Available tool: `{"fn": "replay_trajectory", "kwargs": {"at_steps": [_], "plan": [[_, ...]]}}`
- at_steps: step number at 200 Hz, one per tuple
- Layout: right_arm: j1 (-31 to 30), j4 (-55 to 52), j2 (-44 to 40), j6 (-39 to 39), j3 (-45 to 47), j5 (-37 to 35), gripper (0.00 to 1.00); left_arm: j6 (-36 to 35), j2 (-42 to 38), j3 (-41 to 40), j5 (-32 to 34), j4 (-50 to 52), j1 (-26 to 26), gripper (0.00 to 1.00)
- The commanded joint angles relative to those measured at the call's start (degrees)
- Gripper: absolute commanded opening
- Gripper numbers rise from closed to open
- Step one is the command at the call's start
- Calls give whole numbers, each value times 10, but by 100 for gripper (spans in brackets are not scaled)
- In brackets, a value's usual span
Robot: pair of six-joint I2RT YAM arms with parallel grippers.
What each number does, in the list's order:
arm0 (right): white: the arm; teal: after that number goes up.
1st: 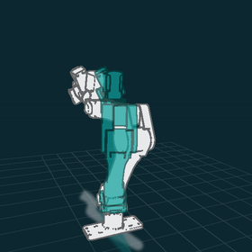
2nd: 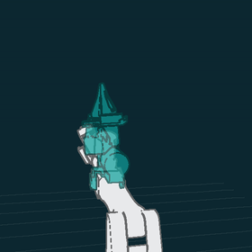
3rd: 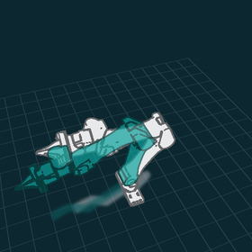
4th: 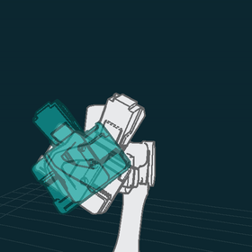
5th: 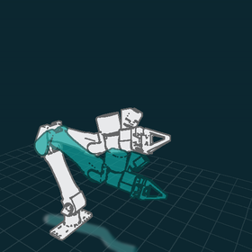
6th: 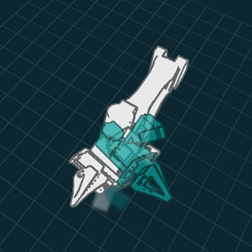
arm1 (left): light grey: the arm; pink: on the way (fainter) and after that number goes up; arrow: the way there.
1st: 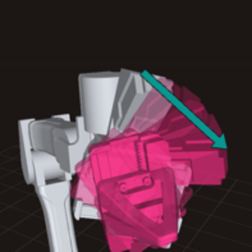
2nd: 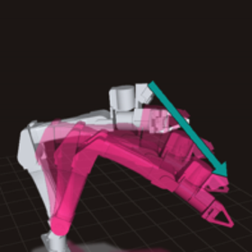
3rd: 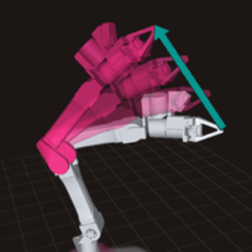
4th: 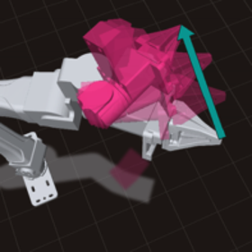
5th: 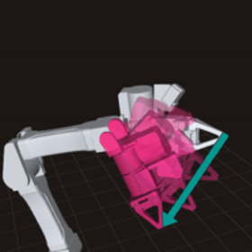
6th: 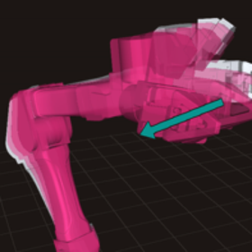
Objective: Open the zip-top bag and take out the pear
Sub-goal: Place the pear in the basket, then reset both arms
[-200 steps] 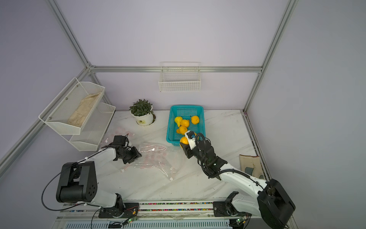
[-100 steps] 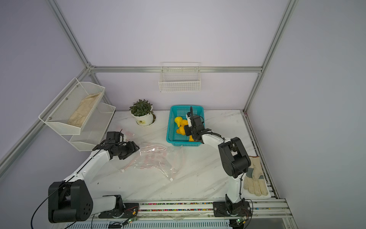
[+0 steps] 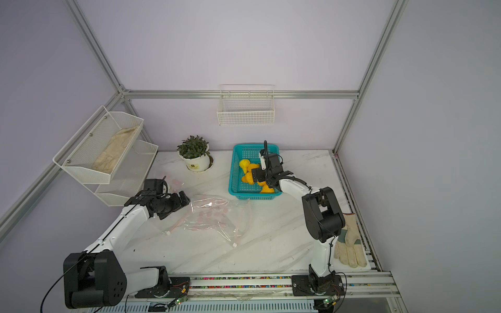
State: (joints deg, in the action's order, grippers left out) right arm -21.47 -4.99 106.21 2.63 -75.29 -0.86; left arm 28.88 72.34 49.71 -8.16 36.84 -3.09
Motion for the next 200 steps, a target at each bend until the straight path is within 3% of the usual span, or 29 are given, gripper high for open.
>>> {"fn": "replay_trajectory", "kwargs": {"at_steps": [1, 67, 111, 158, 189, 200], "plan": [[11, -8, -78, -20, 45, -36, 97, -15, -9, 30, 73, -28, -3, 100], [67, 33, -257, -48, 252, -188, 97, -50, -35, -34, 270, -164, -3, 100], [100, 141, -292, -25, 396, -187, 97, -139, -47, -165, 330, -375, 11, 100], [118, 408, -227, -20, 519, -174, 97, -240, -18, -297, 270, -687, 21, 100], [137, 539, -177, -36, 535, -116, 97, -278, 33, -313, 219, -832, 23, 100], [141, 560, -155, -39, 526, -112, 97, -274, 57, -299, 213, -839, 23, 100]]}}
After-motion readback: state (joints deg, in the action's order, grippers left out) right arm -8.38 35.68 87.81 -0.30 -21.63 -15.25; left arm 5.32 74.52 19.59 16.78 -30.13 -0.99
